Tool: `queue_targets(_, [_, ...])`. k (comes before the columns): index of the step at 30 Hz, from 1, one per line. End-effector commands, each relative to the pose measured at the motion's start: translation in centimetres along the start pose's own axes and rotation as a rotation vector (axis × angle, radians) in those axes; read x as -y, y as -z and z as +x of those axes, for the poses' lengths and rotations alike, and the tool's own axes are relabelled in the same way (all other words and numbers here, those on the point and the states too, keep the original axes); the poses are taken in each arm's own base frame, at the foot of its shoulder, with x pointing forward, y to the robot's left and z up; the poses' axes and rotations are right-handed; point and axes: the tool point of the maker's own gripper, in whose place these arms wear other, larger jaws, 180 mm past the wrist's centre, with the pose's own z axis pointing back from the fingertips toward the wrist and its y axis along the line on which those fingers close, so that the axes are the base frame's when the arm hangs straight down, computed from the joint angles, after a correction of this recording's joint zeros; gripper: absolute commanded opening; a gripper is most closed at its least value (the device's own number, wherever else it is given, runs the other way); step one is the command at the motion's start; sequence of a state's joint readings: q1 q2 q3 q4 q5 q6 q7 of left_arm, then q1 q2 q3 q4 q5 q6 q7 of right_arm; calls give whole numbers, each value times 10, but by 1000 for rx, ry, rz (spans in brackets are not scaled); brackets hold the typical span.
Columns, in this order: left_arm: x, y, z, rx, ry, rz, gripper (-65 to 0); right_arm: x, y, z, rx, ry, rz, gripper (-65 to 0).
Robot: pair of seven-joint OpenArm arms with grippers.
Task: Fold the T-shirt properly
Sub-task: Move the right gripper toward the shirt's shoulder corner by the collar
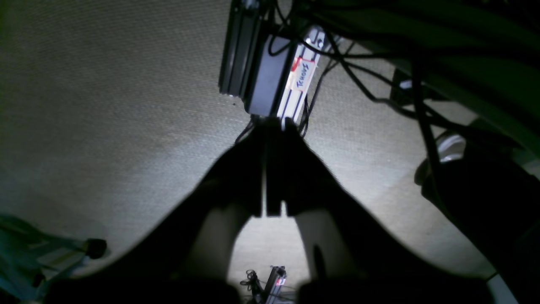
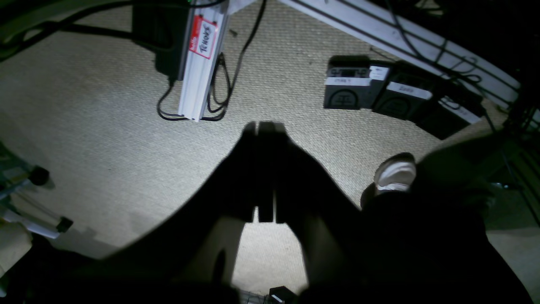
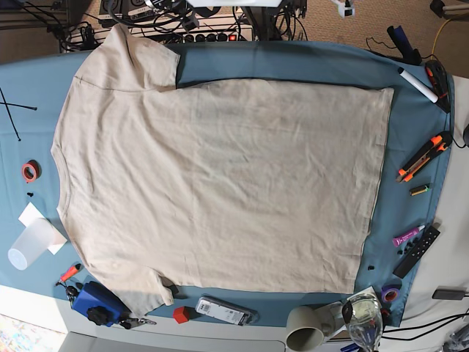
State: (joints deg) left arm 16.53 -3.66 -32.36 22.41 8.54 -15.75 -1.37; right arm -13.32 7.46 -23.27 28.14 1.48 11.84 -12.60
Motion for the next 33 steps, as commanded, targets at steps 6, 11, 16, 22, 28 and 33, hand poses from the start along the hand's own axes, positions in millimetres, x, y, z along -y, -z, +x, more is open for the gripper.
queue_targets(6, [-12,-6,-8,-3,1,9,-650,21,-5,-17,-36,-4,-28,-650])
queue_targets(11, [-29,-15,-14,13,-58,39,-650,41,-18,-43,-38,30,-53,-650])
queue_targets(16, [-46,-26,-29,-13,-96,68,-650,51,-42,-66,-23,-21,-67,-650])
queue_targets(22, [-65,-46,-39,-2,-167,96,-650,58,-77,-76,16,-84,-104,-650])
queue_targets(28, [-83,-77,-42,48,-217,119,-650,87,-126,-67,93,28,-191,-650])
queue_targets(33, [-95,-108,-33,118,-176,142,-650,120,-168,-61,115,189,-259,-650])
